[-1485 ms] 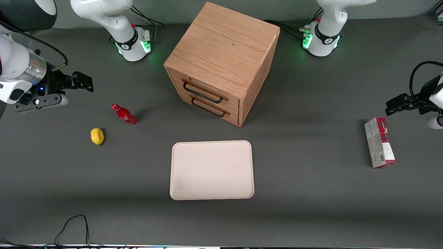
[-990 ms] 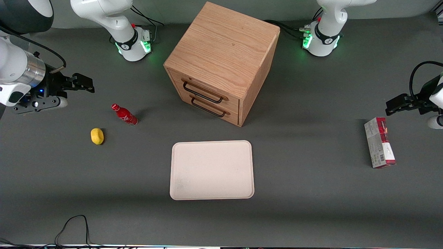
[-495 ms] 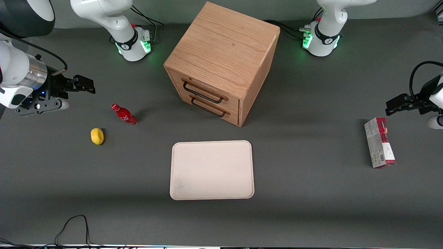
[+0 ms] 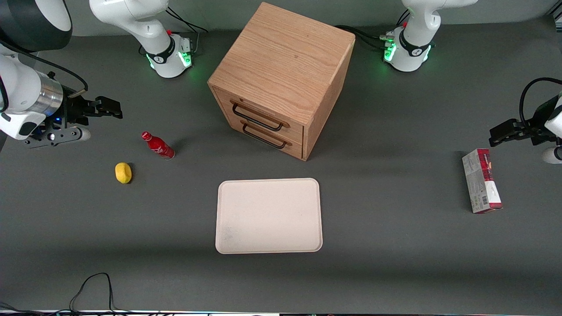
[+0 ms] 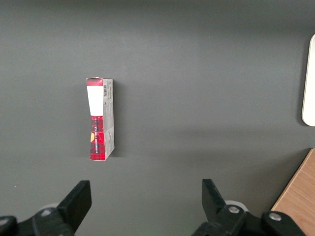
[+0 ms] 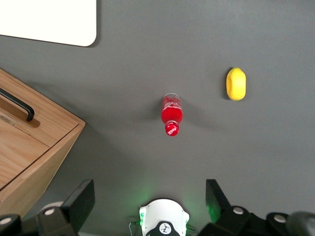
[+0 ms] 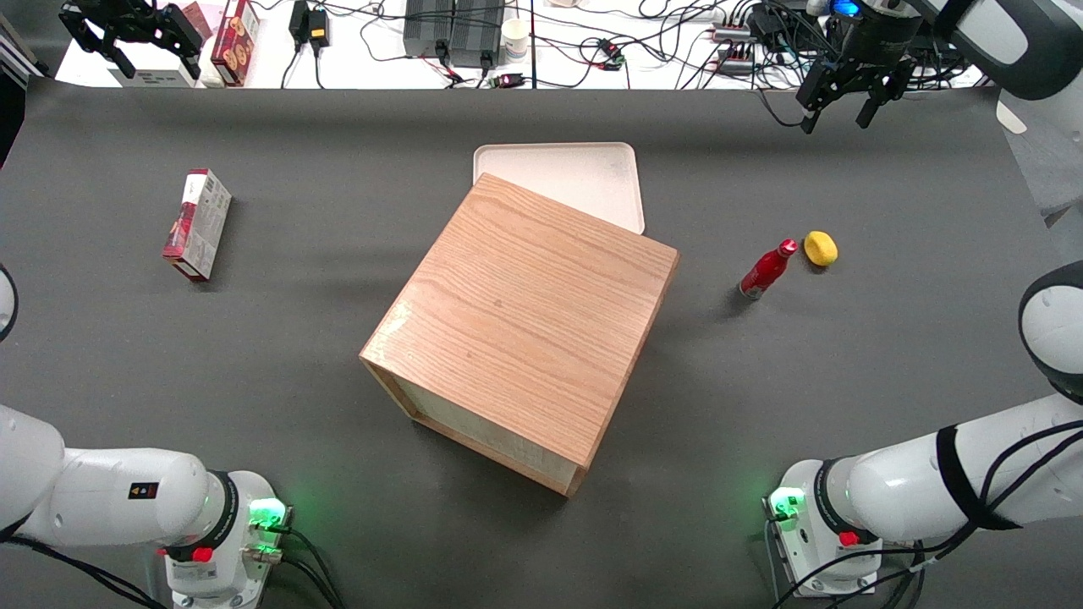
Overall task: Place coke bottle on tray
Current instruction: 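Move the open right gripper down over the red Coca-Cola bottle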
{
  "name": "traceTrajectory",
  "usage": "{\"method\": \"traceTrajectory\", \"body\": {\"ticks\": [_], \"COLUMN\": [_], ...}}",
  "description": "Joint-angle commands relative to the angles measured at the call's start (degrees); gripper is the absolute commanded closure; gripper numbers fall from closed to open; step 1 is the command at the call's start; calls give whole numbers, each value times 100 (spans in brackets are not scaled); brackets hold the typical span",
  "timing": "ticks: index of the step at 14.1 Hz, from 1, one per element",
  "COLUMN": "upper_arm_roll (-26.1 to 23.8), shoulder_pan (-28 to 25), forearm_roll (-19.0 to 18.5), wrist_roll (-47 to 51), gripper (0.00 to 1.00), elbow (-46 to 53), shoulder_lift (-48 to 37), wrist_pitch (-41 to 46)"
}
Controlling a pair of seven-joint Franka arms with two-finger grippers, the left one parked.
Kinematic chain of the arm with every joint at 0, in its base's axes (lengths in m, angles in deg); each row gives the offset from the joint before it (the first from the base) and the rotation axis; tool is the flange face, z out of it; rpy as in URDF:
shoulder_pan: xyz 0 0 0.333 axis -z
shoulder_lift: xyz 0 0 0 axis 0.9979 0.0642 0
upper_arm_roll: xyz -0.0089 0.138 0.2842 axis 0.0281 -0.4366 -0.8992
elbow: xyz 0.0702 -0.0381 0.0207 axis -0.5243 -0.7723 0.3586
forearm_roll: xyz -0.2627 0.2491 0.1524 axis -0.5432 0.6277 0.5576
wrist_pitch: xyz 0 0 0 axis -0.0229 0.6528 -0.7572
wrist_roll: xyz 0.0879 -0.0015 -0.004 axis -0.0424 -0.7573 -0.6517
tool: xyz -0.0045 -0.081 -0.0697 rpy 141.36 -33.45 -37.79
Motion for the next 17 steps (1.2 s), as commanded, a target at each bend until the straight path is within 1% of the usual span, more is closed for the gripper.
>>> {"method": "traceTrajectory", "body": {"ticks": [1,4,7,12,17], "upper_arm_roll": [37,37,37,37,54], "shoulder_pan": [-45,-45,-45,-54,-62], "forearm_roll": [60,51,60,95,60], "wrist_roll": [120,120,137,137,129], "gripper": [0,0,0,0,0], "elbow": [-127,-233,-732,-1769,-3105], "shoulder_lift": [2,-7,-50,-279,-604], "wrist_pitch": [40,-4,-425,-1496,-2770]}}
